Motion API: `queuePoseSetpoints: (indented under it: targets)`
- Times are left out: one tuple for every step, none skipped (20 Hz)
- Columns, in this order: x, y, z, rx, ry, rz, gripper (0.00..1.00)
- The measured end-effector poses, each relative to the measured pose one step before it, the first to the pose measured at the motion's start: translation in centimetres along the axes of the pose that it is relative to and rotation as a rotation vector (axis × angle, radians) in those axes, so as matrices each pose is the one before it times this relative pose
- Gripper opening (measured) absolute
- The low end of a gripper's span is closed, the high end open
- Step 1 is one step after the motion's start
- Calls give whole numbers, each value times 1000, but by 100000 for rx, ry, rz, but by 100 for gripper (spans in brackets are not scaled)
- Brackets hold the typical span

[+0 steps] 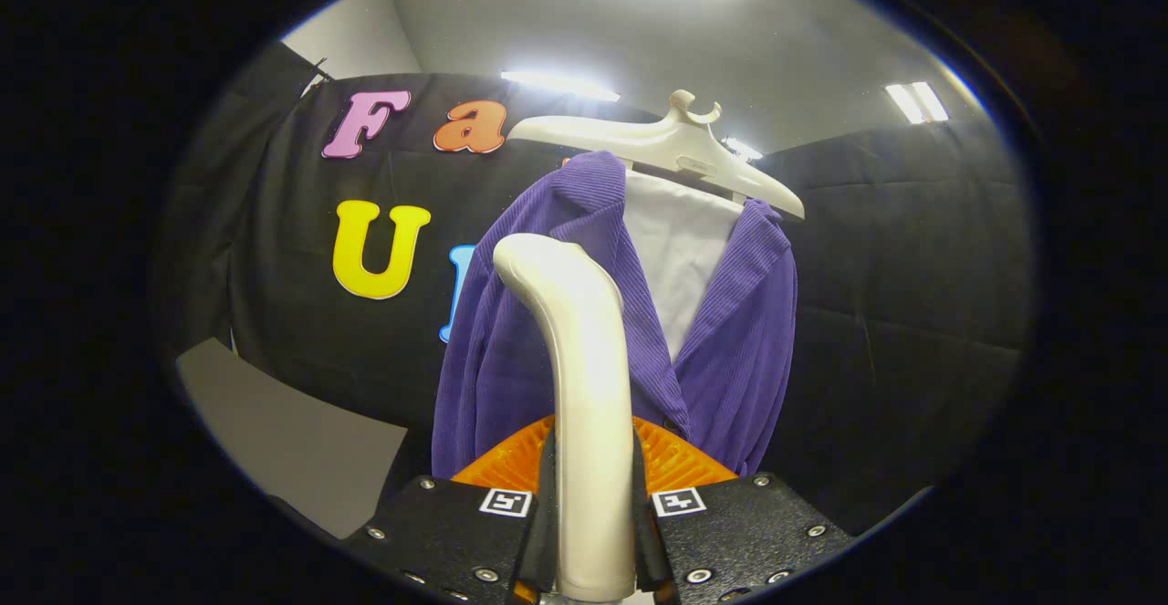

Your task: Iron the clothes twice with a garment steamer, once on the left side and once on the right side.

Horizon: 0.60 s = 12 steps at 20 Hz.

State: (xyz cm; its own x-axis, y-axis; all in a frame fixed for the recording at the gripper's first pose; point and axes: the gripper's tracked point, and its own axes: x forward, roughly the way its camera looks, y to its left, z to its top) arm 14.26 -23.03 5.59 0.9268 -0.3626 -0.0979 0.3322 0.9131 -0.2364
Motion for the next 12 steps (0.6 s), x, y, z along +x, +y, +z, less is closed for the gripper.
queuePoseSetpoints:
  targets:
    - [56,21,-343,-917,448,-1012,33]
    - [-32,-69,-295,-87,568,-667,33]
    - [-22,151,-671,21,935,-361,33]
    - [-126,143,-582,-82,746,-507,33]
    - [54,59,-656,-373,896,-685,33]
    - [-123,21,-759,-495,924,-727,33]
    - [-201,-79,-877,-407,907,-473,33]
    - [-340,190,-662,-88,664,-198,33]
    - [386,264,-1036,291,1181,350,33]
    - [51,477,-1303,196,2110,738,33]
    - [-220,527,-1486,-817,2375,815,33]
    - [-89,330,-1121,-2057,1102,-451,33]
